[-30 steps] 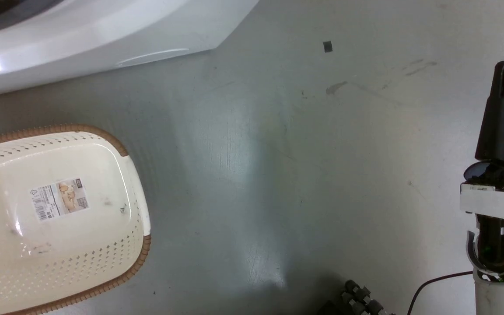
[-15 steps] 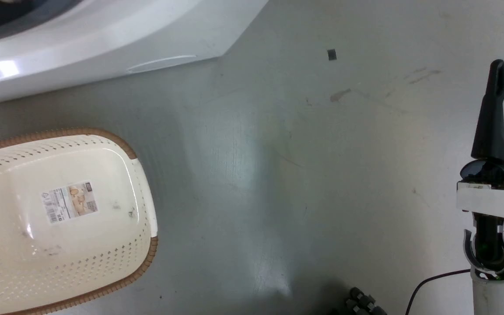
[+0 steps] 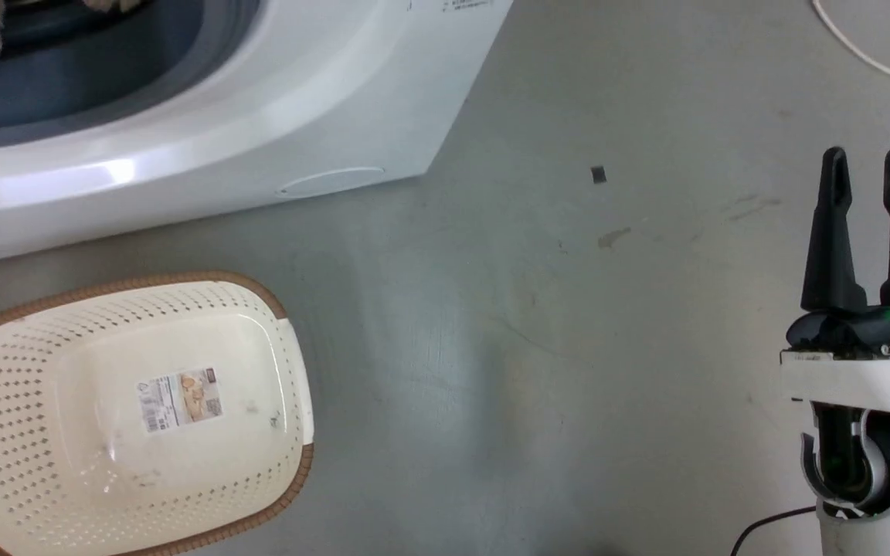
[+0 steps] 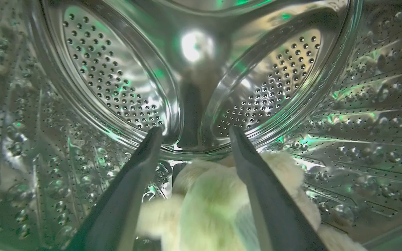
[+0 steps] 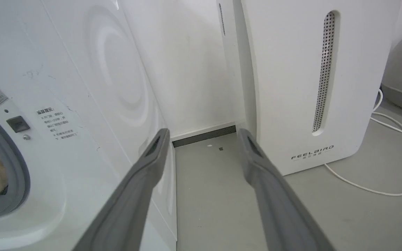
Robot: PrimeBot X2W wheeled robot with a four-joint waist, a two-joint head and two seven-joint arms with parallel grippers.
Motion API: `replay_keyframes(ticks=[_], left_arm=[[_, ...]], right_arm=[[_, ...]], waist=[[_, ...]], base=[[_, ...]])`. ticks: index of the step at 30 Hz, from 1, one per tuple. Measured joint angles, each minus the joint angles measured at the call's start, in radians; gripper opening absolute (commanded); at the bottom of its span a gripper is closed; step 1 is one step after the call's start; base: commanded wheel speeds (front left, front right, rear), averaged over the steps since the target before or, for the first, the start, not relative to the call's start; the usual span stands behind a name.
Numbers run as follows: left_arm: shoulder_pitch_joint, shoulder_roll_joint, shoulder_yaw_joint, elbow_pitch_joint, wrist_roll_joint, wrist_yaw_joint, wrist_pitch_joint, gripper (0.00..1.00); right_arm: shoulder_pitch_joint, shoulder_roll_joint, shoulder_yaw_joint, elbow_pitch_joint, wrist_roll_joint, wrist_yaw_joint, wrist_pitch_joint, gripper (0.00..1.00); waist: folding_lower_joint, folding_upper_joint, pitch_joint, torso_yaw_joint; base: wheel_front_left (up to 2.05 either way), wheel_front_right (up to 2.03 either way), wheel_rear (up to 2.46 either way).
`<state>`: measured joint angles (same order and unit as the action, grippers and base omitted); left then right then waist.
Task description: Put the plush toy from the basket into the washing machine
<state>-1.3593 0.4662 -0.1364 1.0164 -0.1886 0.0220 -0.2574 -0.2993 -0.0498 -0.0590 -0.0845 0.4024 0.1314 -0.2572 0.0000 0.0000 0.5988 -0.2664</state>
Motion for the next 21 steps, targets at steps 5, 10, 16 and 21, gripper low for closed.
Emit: replay_keyframes(ticks=[5, 10, 16, 21], left_arm=[[0.107, -0.031, 0.029, -0.044, -0.021, 0.000, 0.000, 1.00], [0.238, -0.068, 0.060, -0.144, -0.033, 0.015, 0.000, 1.00], [0.423, -0.116, 0.088, -0.282, -0.016, 0.030, 0.000, 1.00], [0.555, -0.157, 0.111, -0.392, 0.013, 0.047, 0.000, 1.00]], right_arm=[[0.016, 0.000, 0.002, 0.008, -0.010, 0.000, 0.000, 1.00], [0.039, 0.000, 0.002, 0.009, -0.031, 0.000, 0.000, 1.00], [0.082, 0.000, 0.000, 0.010, -0.062, 0.000, 0.000, 1.00], [0.116, 0.000, -0.001, 0.011, -0.081, 0.000, 0.000, 1.00]], waist=[[0.0000, 0.0000, -0.054, 0.014], [0.0000, 0.0000, -0.112, 0.030], [0.0000, 0.0000, -0.187, 0.058], [0.0000, 0.0000, -0.243, 0.090]], base=[[0.00, 0.00, 0.00], [0.00, 0.00, 0.00], [0.00, 0.00, 0.00], [0.00, 0.00, 0.00]])
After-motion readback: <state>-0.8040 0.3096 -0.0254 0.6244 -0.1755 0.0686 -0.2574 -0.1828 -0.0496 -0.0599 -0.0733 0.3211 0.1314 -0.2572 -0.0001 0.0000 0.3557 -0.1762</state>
